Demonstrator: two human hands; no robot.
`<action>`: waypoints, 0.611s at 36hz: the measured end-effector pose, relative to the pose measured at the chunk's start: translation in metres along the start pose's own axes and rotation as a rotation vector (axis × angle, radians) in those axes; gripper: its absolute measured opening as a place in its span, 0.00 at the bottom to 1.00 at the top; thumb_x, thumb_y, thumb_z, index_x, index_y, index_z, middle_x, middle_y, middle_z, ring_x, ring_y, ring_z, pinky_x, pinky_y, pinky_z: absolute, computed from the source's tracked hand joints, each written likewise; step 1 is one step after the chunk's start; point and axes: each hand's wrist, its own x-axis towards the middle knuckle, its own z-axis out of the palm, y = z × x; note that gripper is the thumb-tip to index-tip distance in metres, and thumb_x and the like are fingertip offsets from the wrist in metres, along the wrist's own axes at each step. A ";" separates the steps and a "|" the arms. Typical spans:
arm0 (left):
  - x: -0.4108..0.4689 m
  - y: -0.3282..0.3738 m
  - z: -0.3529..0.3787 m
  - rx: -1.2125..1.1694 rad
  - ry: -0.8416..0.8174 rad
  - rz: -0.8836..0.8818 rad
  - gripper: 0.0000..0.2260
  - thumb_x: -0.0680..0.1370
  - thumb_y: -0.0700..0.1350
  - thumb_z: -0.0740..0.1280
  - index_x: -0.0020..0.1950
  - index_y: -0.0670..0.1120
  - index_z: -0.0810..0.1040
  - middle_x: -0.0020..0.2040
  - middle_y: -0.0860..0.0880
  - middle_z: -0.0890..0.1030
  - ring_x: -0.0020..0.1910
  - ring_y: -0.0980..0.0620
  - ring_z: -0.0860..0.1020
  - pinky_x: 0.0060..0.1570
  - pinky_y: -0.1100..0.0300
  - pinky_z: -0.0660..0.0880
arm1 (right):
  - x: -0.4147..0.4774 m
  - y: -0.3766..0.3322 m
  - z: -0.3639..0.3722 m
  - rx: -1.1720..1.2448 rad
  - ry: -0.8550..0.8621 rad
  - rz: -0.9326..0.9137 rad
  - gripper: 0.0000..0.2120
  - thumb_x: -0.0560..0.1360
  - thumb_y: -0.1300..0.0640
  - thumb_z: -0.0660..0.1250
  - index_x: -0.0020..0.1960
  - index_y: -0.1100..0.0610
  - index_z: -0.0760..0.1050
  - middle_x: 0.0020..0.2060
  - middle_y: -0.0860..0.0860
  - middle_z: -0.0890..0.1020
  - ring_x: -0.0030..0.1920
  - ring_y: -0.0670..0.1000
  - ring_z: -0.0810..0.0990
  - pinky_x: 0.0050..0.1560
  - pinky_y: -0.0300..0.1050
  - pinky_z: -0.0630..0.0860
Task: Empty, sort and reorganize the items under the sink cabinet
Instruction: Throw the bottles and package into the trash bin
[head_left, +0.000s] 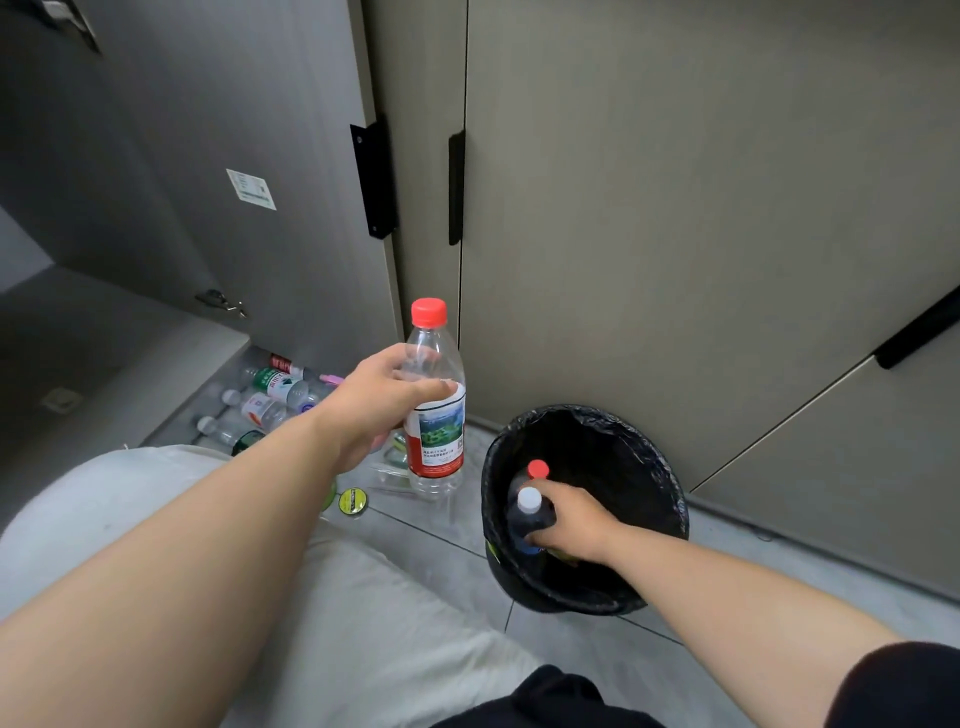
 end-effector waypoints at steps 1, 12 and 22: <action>0.000 0.000 0.000 0.008 -0.008 0.002 0.15 0.76 0.41 0.75 0.61 0.50 0.79 0.45 0.50 0.87 0.41 0.54 0.87 0.28 0.66 0.78 | 0.001 -0.002 0.002 -0.015 -0.008 -0.008 0.28 0.65 0.53 0.76 0.65 0.45 0.75 0.56 0.46 0.81 0.56 0.50 0.78 0.57 0.43 0.74; 0.002 -0.007 0.002 0.207 -0.098 0.034 0.14 0.76 0.42 0.73 0.57 0.59 0.80 0.47 0.54 0.87 0.43 0.59 0.85 0.33 0.66 0.75 | 0.012 -0.003 0.008 -0.023 -0.101 0.093 0.15 0.73 0.56 0.71 0.58 0.48 0.77 0.51 0.48 0.81 0.50 0.51 0.80 0.52 0.41 0.75; 0.000 -0.011 0.016 0.437 -0.189 0.140 0.17 0.77 0.43 0.74 0.64 0.53 0.76 0.56 0.49 0.84 0.56 0.50 0.83 0.57 0.52 0.79 | -0.018 -0.116 -0.107 0.578 0.028 -0.317 0.23 0.73 0.66 0.68 0.64 0.48 0.74 0.55 0.55 0.78 0.44 0.49 0.77 0.42 0.40 0.75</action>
